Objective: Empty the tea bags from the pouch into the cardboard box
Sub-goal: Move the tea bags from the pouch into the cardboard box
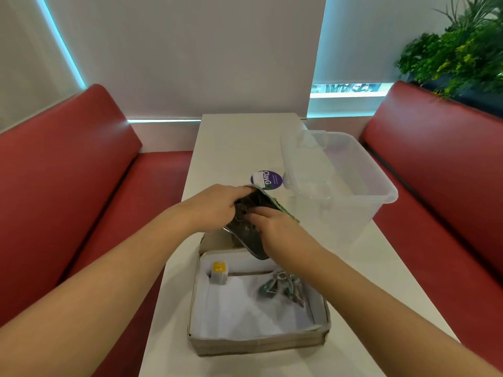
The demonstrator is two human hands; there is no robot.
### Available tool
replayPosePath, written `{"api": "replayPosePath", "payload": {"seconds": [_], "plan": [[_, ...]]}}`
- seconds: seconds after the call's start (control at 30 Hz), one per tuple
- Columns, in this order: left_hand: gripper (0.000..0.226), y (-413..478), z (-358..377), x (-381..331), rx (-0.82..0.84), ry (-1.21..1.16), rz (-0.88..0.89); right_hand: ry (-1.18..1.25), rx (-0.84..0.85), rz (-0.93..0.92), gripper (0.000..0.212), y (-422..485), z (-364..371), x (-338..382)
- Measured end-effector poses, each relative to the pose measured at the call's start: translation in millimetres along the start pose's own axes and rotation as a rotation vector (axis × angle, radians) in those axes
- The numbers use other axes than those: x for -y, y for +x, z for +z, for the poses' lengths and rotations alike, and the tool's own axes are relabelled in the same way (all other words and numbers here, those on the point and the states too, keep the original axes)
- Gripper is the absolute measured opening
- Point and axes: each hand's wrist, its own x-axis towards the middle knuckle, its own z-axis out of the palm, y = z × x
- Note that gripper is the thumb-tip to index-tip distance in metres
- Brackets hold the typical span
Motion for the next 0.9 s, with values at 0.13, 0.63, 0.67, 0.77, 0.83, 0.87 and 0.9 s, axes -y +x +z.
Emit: {"api": "replayPosePath", "payload": {"seconds": [0.13,0.63,0.67,0.77,0.83,0.87,0.9], "plan": [[0.062,2.0,-1.2,0.3,0.016,0.001,-0.011,-0.250,0.494,0.191,0.068,59.5,18.9,-1.5],[0.060,9.2,-8.6,12.2,-0.027,-0.062,0.004,-0.320,0.294,0.109,0.044,50.8,33.6,-4.5],[0.059,9.5,-8.9,12.2,-0.024,-0.065,-0.001,-0.347,0.210,0.016,0.044,39.8,30.8,-2.2],[0.056,9.6,-7.7,12.7,-0.020,-0.072,-0.011,-0.165,-0.080,-0.085,0.038,0.3,8.1,2.8],[0.055,9.5,-5.4,13.2,-0.011,-0.090,-0.017,-0.097,-0.205,-0.109,0.035,-21.3,-1.0,3.9],[0.055,9.4,-4.1,13.1,-0.006,-0.094,-0.020,-0.066,-0.226,-0.124,0.033,-31.3,-4.6,5.5],[0.055,9.4,-2.4,13.3,-0.001,-0.093,-0.024,-0.028,-0.219,-0.125,0.032,-40.4,-8.1,8.3]]}}
